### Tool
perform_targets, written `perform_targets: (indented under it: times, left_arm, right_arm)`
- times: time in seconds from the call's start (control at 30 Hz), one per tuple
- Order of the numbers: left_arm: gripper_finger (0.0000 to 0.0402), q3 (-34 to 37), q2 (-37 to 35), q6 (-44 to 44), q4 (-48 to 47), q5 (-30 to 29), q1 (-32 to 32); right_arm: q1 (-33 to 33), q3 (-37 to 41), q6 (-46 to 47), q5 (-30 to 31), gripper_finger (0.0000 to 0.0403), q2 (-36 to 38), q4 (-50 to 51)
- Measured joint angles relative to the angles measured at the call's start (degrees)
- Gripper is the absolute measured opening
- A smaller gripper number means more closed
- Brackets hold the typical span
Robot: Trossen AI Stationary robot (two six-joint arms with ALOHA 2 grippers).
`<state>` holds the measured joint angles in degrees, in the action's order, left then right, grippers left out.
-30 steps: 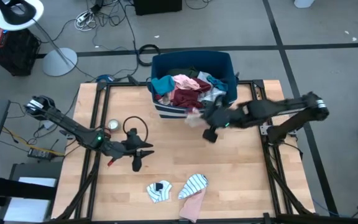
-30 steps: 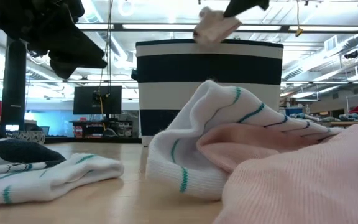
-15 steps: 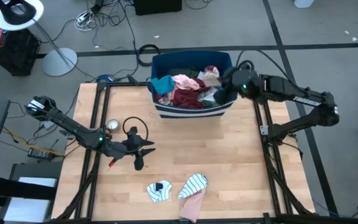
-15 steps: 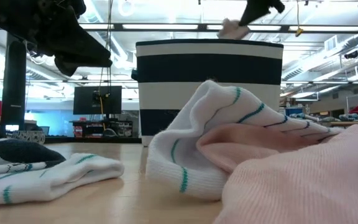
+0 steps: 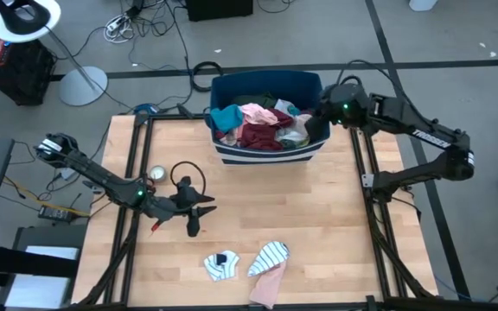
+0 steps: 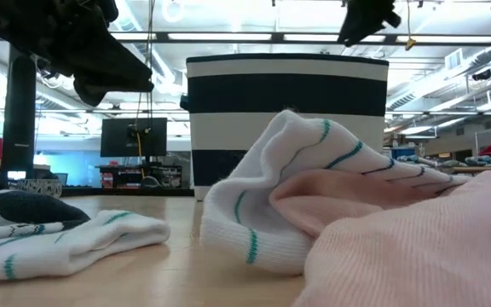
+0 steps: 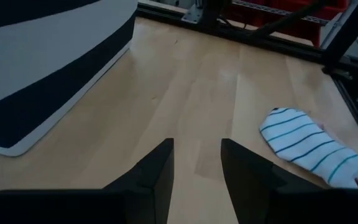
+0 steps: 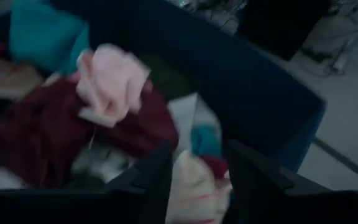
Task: Sort clothes
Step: Put the left white sock into the blue laundry bin
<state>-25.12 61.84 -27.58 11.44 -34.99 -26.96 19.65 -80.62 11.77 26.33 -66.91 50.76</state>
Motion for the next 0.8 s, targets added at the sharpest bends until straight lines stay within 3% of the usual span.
perform_targets:
  times: [0.1,0.3,0.43,0.8]
  left_arm:
    - [0.0137,0.00,0.00,-1.68,-0.17,1.14,-0.13]
    - [0.0135,-2.34,0.00,-2.99,-1.98,8.49,-0.15]
    - [0.0128,-7.75,0.88,-4.38,-11.25,10.09,-2.12]
    - [0.0106,-23.20,16.21,-10.80,-26.76,12.19,-7.70]
  right_arm:
    - [-0.54,0.00,1.28,-3.53,0.0166,1.51,5.18]
    - [-4.34,0.00,7.20,-3.98,0.0170,4.63,14.95]
    - [-9.11,0.00,10.84,-4.03,0.0170,6.67,18.25]
    - [-25.48,0.01,20.59,0.78,0.0168,7.99,20.42]
